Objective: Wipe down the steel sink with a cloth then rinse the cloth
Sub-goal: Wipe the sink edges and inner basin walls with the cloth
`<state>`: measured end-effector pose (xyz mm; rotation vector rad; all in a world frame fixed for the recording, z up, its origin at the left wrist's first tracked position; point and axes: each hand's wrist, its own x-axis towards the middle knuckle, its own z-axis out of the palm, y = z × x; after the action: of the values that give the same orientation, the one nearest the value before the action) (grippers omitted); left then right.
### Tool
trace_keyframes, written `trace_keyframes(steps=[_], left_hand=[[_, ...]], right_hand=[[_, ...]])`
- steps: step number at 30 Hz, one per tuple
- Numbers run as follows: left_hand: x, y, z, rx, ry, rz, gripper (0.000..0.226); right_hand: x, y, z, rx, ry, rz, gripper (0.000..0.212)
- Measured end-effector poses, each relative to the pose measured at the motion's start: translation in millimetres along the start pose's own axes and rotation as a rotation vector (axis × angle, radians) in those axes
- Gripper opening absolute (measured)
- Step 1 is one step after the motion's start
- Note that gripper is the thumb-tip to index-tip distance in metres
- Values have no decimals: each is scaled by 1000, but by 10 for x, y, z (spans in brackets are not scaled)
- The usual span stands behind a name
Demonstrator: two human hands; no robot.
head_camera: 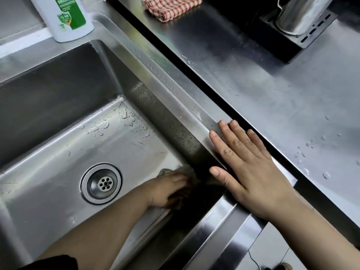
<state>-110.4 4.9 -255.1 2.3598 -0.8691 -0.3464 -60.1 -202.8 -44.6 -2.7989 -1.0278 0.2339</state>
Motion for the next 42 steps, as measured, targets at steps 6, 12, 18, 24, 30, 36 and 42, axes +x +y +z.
trace_keyframes(steps=[6, 12, 18, 24, 30, 36, 42], left_hand=[[-83, -108, 137, 264, 119, 33, 37], [-650, -656, -253, 267, 529, -977, 62], [-513, -694, -469, 298, 556, -938, 54], [-131, -426, -72, 345, 352, -524, 51], [-341, -1045, -628, 237, 555, -1153, 70], [-76, -1278, -880, 322, 497, -985, 65], [9, -1488, -1049, 263, 594, -1047, 75]], right_hand=[[-3, 2, 15, -20, -9, -4, 65], [1, 15, 9, -53, -29, -32, 63], [37, -15, -8, -8, 62, -45, 65], [988, -201, -211, -20, 139, -262, 65], [1742, -237, -53, -54, 52, -422, 66], [1757, -243, -24, -23, 68, -413, 66], [1786, -204, 5, -2, 76, -432, 63]])
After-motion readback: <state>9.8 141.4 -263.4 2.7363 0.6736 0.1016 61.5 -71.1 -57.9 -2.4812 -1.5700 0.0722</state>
